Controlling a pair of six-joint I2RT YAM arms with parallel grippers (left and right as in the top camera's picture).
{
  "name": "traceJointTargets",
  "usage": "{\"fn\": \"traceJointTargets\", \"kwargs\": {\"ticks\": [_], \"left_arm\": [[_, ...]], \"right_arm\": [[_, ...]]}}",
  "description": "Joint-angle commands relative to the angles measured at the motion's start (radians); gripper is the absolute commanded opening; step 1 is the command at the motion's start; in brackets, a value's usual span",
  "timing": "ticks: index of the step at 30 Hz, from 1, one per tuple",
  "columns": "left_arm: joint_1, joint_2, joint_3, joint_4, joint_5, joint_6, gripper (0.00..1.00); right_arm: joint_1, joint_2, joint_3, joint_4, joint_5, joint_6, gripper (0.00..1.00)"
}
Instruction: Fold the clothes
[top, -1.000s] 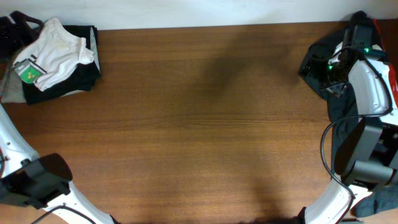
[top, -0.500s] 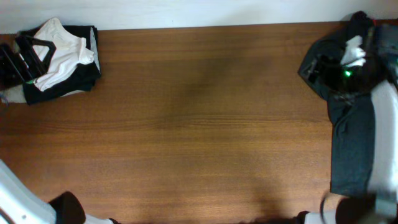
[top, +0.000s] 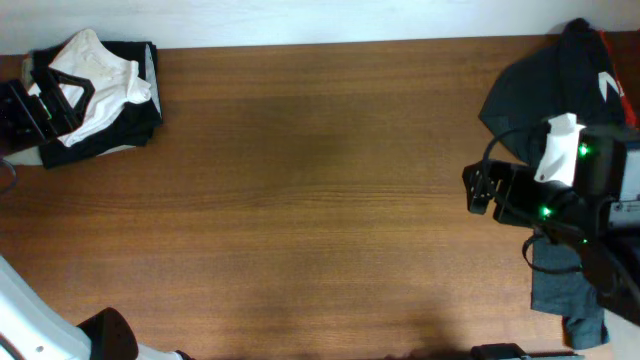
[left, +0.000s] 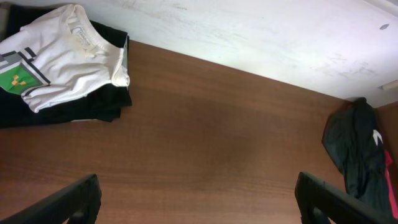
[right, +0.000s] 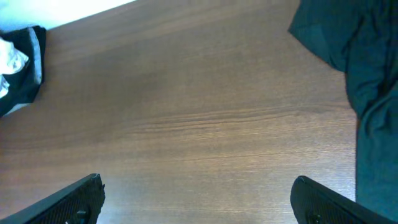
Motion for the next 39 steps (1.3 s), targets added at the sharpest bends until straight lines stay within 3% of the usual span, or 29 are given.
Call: {"fn": "traceJointTargets", "kwargs": {"ticks": [1, 10, 16, 24, 29, 34, 39], "left_arm": [[-0.002, 0.003, -0.003, -0.001, -0.007, 0.016, 0.99], [-0.002, 0.003, -0.003, 0.000, -0.007, 0.016, 0.99], [-0.002, 0.003, -0.003, -0.001, -0.007, 0.016, 0.99], [-0.002, 0.003, -0.003, -0.001, -0.007, 0.016, 0.99], [-0.002, 0.003, -0.003, -0.001, -0.007, 0.016, 0.99], [-0.002, 0.003, -0.003, -0.001, -0.007, 0.016, 0.99], [-0.002, 0.003, -0.003, -0.001, -0.007, 0.016, 0.99]], "right_arm": [[0.010, 0.018, -0.006, 0.003, 0.034, 0.013, 0.99], [0.011, 0.112, -0.008, -0.014, 0.034, 0.012, 0.99], [0.010, -0.053, -0.114, 0.038, 0.092, 0.008, 0.99], [0.008, -0.644, -0.872, 0.652, 0.105, -0.071, 0.99], [0.007, -0.943, -1.246, 1.001, 0.104, -0.071, 0.99], [-0.062, -1.080, -1.469, 1.271, 0.020, -0.070, 0.99], [-0.084, -1.086, -1.568, 1.392, 0.009, -0.071, 0.99]]}}
